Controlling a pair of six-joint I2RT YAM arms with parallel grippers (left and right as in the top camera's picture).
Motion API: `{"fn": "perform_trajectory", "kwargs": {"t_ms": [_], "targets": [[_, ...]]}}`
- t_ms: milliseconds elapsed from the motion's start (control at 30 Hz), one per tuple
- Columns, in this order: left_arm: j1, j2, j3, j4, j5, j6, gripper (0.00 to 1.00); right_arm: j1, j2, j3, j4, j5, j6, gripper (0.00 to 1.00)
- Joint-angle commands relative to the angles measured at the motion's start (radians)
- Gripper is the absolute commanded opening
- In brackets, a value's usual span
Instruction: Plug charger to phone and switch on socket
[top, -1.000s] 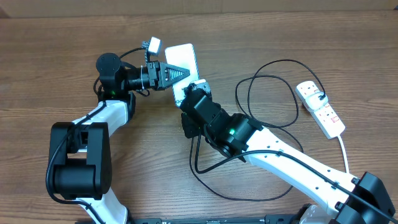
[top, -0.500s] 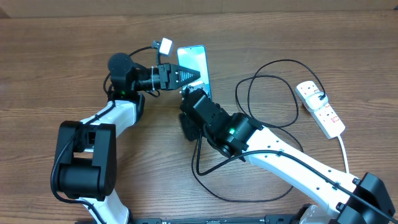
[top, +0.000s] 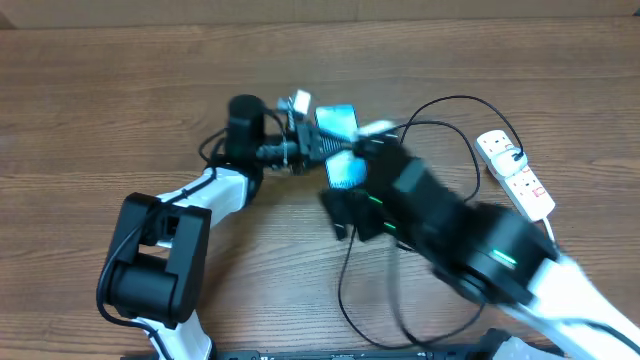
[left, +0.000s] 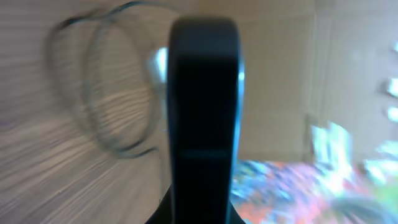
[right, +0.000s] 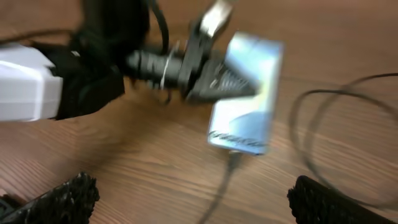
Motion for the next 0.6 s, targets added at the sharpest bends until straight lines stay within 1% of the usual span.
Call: {"fn": "perform_trajectory", "kwargs": {"t_ms": [0,100,200,267,367,467,567], "targets": [[-0.031,0.001,0.028,-0.264,-0.117,0.386,0.04,-0.003,-0.104,0.019,-0.057,0.126,-0.011,1.00],[-0.013,0.001,0.038,-0.528,-0.125,0.610,0.04,-0.003,-0.142,0.019,-0.067,0.132,-0.010,1.00],[0.040,0.001,0.038,-0.717,-0.152,0.750,0.04,-0.003,-0.142,0.019,-0.056,0.131,0.013,1.00],[0.076,0.001,0.038,-0.809,-0.196,0.797,0.04,-0.003,-0.126,0.015,-0.037,0.127,0.021,1.00],[0.122,0.001,0.037,-0.894,-0.264,0.855,0.04,-0.003,-0.092,0.012,-0.013,0.127,0.067,1.00],[0.145,0.001,0.037,-0.936,-0.321,0.897,0.04,-0.003,-0.045,0.013,0.001,0.119,0.090,1.00],[0.147,0.001,0.037,-0.940,-0.362,0.903,0.04,-0.003,0.003,0.012,0.005,0.116,0.091,1.00]]}}
